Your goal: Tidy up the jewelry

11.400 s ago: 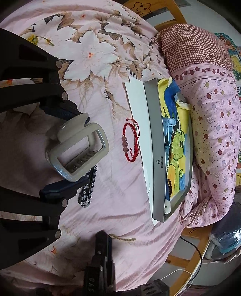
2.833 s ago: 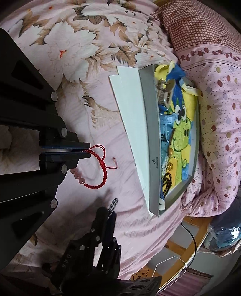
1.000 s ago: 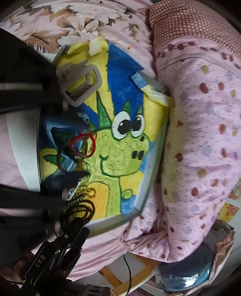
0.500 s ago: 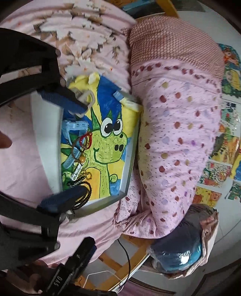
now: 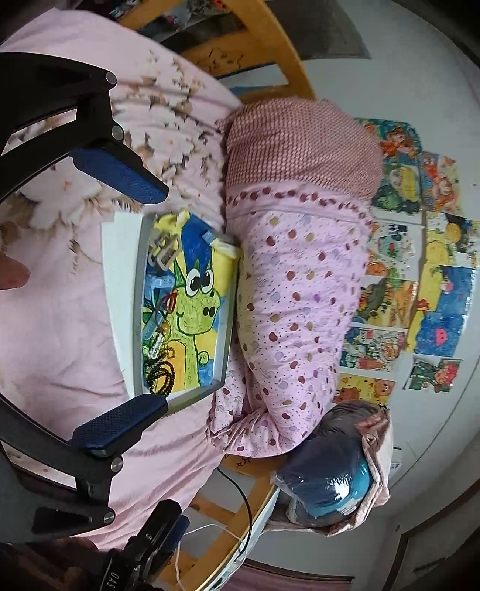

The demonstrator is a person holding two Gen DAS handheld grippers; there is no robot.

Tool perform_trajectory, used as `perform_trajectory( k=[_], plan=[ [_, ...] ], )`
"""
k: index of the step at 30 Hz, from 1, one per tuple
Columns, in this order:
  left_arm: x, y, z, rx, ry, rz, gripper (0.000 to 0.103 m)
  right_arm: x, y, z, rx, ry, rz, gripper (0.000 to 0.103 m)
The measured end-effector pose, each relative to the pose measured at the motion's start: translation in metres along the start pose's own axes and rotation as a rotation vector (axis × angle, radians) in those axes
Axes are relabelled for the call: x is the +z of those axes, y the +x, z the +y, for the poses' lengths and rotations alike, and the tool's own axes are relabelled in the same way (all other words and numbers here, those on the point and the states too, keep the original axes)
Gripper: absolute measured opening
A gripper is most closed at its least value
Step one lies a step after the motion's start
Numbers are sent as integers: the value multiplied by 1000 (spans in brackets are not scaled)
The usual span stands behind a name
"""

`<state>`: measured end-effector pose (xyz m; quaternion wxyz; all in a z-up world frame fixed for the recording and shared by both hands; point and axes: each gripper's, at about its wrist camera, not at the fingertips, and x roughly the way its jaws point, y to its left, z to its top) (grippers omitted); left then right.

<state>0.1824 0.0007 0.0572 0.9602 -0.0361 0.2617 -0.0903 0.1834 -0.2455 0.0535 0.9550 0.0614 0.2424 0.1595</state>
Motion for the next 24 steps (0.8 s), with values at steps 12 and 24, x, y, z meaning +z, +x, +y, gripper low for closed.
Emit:
perform_trajectory(
  k=[12,24],
  plan=[
    [-54,-64,-7,6,-2,-15,101,-52,-62,24,-18,-32,21,103],
    [-104,-85,-15,70,10,-15,101,-91,-70,34,-58,-74,30,103]
  ],
)
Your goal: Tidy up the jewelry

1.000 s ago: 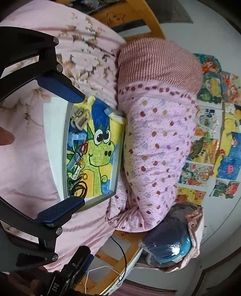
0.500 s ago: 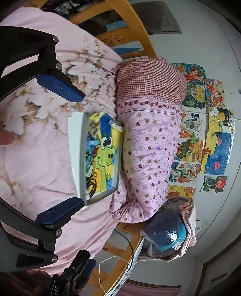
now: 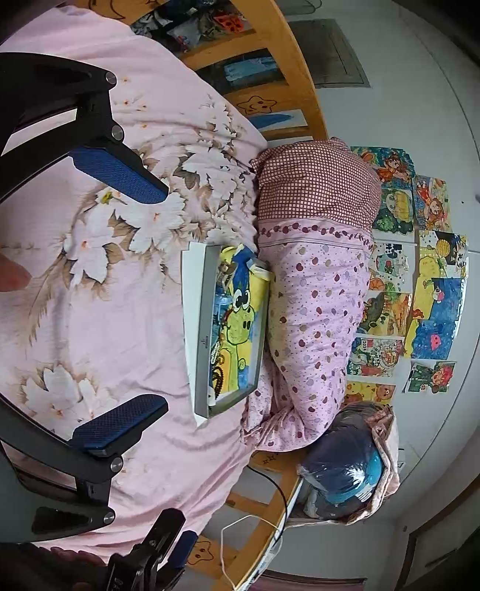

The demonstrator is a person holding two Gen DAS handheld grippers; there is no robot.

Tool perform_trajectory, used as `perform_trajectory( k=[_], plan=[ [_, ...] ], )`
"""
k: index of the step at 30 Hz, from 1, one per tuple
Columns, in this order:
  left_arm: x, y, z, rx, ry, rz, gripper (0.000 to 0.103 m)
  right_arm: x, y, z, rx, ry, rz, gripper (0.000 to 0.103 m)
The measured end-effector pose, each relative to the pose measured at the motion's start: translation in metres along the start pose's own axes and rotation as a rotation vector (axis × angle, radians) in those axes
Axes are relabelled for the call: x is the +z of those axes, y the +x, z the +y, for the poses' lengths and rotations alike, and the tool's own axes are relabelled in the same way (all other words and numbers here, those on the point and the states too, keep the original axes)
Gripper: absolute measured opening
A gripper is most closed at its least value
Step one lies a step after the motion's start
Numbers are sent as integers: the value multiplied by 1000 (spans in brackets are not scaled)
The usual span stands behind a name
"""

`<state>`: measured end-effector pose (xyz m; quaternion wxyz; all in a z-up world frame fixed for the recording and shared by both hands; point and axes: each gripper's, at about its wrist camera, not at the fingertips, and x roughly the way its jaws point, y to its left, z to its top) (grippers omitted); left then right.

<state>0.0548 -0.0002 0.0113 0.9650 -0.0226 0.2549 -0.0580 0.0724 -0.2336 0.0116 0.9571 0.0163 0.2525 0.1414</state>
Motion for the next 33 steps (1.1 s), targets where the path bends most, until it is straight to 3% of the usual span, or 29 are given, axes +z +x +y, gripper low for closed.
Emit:
perform_trajectory(
  k=[10,33],
  plan=[
    [-21,9,1,17,7,12,101,-17,18,-9,-14,27,40,103],
    [-30,13,-1,24,21,26,101,-23,22,-9,-3,40,51,103]
  ],
)
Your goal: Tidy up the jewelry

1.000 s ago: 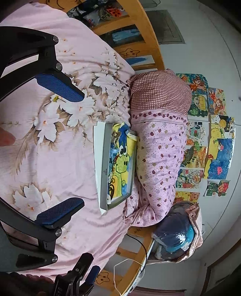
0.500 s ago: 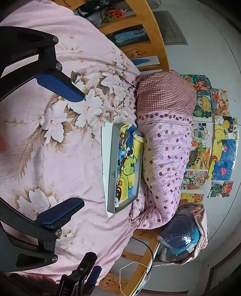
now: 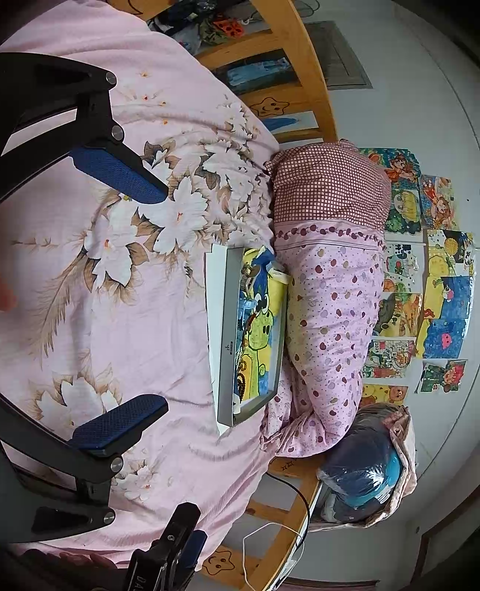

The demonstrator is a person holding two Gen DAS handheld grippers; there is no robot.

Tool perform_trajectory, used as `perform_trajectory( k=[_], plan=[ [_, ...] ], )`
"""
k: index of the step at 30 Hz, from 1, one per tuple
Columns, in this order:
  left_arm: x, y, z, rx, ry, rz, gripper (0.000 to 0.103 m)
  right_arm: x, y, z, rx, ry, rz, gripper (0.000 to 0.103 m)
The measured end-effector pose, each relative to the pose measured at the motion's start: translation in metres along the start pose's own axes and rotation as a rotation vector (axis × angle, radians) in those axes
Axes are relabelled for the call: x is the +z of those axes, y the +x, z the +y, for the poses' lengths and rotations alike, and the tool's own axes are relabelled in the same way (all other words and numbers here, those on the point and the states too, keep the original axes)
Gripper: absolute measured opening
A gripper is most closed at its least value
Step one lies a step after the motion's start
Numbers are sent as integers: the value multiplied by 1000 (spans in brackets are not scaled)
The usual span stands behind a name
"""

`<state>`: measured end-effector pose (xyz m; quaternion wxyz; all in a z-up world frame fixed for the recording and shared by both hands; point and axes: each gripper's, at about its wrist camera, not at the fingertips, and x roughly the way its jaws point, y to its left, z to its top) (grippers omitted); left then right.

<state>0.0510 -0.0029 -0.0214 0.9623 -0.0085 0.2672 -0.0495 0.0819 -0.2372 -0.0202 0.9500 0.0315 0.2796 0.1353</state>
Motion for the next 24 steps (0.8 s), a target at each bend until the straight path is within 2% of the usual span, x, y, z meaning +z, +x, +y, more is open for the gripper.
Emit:
perform_trajectory(
  k=[24],
  plan=[
    [-3,0,-1,-4,4,-3,101,-2,1,4,-3,2,3,103]
  ],
)
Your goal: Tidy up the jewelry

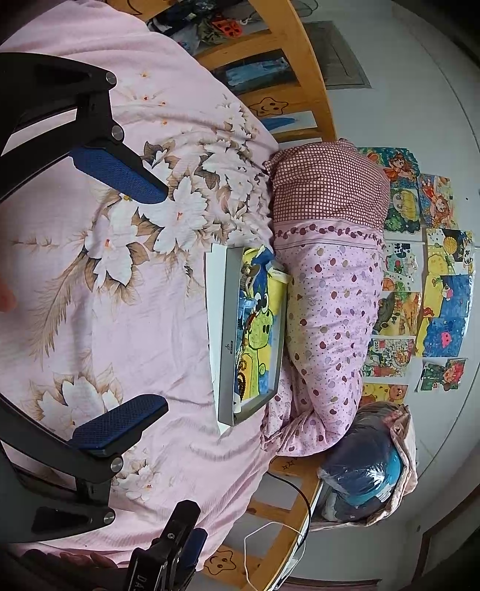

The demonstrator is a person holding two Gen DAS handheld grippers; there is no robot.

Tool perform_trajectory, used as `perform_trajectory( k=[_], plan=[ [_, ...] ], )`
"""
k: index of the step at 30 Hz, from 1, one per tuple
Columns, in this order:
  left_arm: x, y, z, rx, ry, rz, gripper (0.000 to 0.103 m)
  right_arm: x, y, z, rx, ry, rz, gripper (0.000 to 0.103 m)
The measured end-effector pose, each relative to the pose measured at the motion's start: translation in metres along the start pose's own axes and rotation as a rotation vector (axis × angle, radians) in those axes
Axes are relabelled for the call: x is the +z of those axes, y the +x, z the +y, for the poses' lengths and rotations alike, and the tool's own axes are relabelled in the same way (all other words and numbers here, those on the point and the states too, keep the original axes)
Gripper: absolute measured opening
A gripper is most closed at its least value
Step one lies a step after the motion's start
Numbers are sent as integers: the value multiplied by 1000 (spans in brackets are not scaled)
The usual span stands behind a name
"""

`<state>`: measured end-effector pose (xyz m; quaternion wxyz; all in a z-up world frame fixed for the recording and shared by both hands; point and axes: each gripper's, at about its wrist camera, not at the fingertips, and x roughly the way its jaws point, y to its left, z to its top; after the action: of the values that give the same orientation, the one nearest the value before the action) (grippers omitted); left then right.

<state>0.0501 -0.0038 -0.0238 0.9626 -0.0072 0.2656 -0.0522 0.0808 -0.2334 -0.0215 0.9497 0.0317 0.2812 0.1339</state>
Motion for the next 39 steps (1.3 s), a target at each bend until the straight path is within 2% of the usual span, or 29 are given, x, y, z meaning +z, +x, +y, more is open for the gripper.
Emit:
perform_trajectory(
  k=[39],
  plan=[
    [-1,0,0,-8,-3,6,101,0,0,1,0,2,1,103]
  ],
)
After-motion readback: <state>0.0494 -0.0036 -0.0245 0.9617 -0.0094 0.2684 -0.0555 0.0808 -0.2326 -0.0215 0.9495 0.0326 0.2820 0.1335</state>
